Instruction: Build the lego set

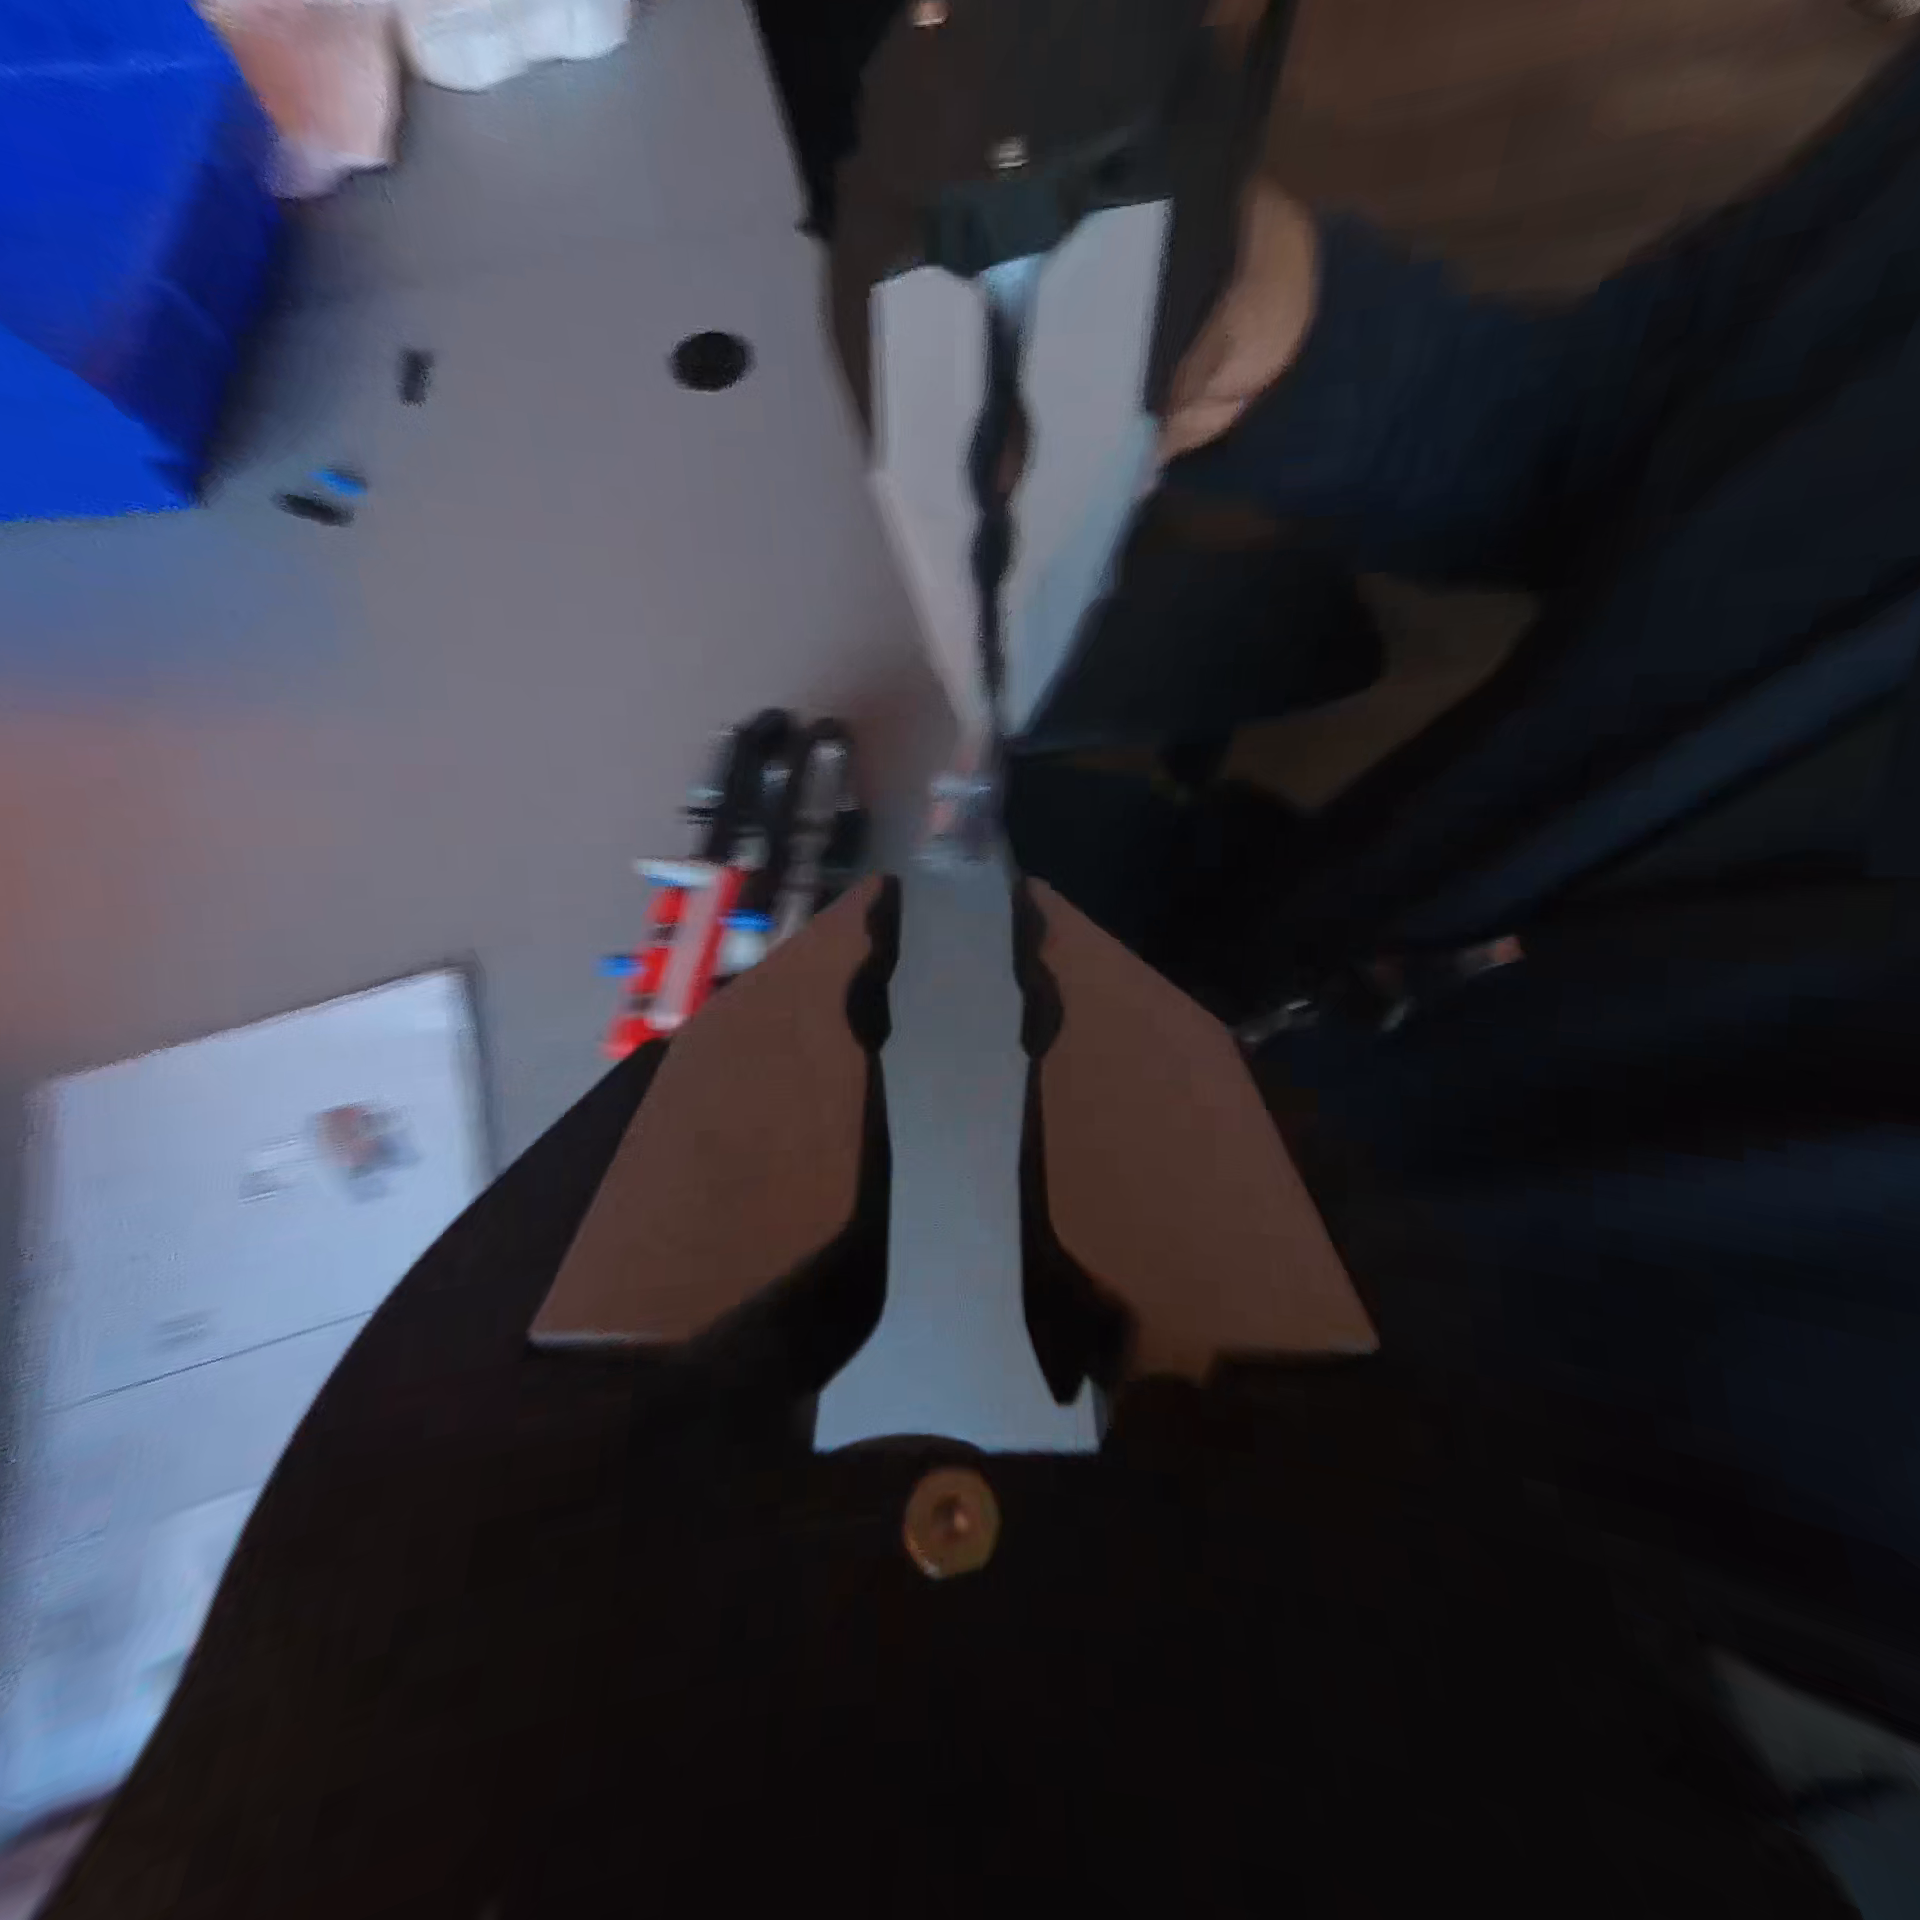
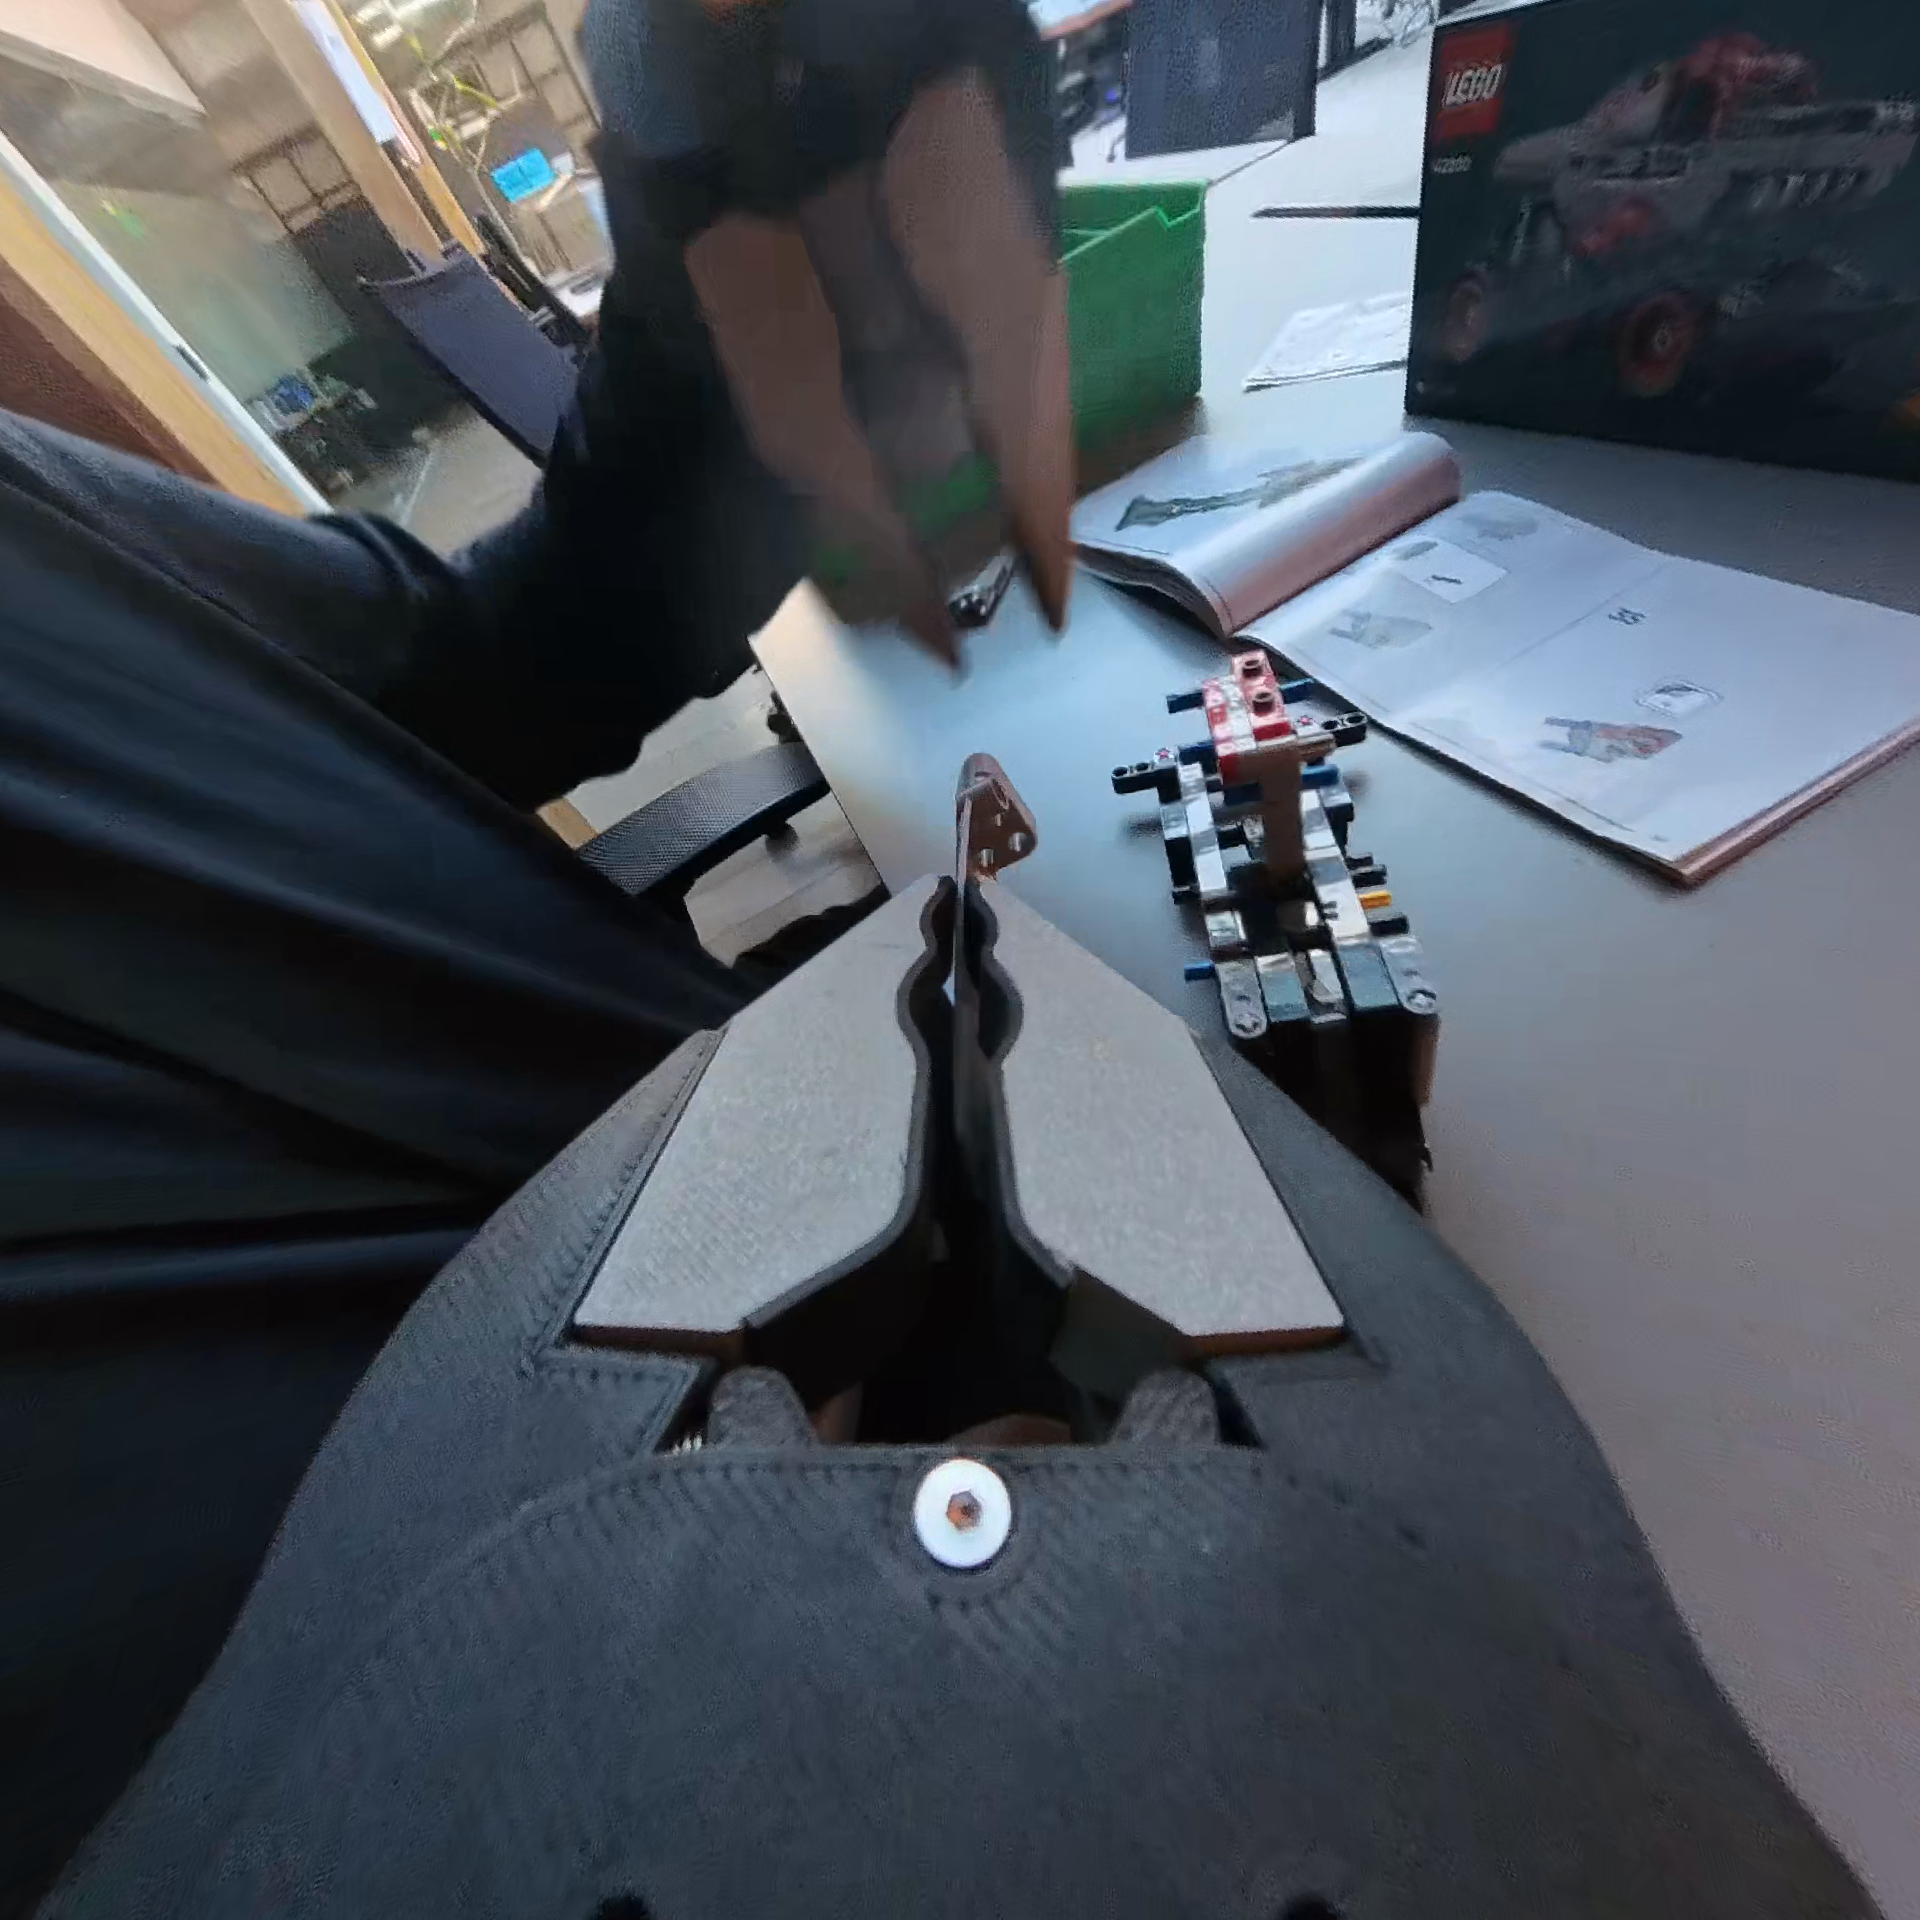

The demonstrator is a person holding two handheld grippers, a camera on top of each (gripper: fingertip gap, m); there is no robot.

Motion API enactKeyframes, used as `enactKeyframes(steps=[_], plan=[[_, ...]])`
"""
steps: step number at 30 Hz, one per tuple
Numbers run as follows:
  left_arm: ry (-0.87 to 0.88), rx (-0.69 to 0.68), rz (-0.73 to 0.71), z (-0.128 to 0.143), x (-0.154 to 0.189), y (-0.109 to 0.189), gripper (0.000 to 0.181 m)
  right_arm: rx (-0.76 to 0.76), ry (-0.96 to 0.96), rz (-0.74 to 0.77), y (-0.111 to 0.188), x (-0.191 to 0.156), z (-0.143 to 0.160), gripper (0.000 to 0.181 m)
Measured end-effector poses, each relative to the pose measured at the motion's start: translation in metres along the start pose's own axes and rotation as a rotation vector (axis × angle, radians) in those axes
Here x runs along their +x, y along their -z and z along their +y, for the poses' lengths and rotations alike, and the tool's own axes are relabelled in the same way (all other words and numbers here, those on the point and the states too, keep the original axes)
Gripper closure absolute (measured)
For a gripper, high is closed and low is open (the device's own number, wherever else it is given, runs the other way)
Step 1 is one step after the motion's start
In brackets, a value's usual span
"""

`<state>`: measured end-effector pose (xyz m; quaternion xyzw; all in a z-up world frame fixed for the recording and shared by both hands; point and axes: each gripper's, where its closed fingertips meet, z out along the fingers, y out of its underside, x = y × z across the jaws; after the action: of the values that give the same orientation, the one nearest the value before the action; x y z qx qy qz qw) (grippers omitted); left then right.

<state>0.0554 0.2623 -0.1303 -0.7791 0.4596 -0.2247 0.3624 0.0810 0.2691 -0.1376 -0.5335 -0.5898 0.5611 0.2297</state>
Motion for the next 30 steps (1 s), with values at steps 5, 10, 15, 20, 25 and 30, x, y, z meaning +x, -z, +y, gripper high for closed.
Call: enactKeyframes(steps=[5, 10, 15, 20, 25, 30], plan=[[0.093, 0.102, -0.022, 0.018, 0.012, -0.023, 0.16, -0.022, -0.027, -0.012, -0.011, -0.001, 0.006, 0.181], [0.163, 0.189, 0.018, 0.024, 0.014, -0.021, 0.163, -0.008, -0.046, -0.05, -0.013, -0.007, 0.01, 0.181], [0.187, 0.245, 0.05, 0.021, 0.017, -0.024, 0.159, 0.037, -0.062, -0.094, -0.017, -0.01, 0.005, 0.181], [0.125, 0.29, 0.023, 0.021, 0.017, -0.029, 0.168, 0.043, -0.065, -0.132, -0.022, -0.012, 0.008, 0.181], [0.017, 0.224, 0.02, 0.028, 0.022, -0.031, 0.168, -0.12, 0.116, -0.023, -0.023, -0.011, 0.029, 0.181], [-0.022, 0.251, 0.014, 0.021, 0.023, -0.033, 0.168, -0.176, 0.243, 0.064, -0.025, -0.013, 0.025, 0.18]])
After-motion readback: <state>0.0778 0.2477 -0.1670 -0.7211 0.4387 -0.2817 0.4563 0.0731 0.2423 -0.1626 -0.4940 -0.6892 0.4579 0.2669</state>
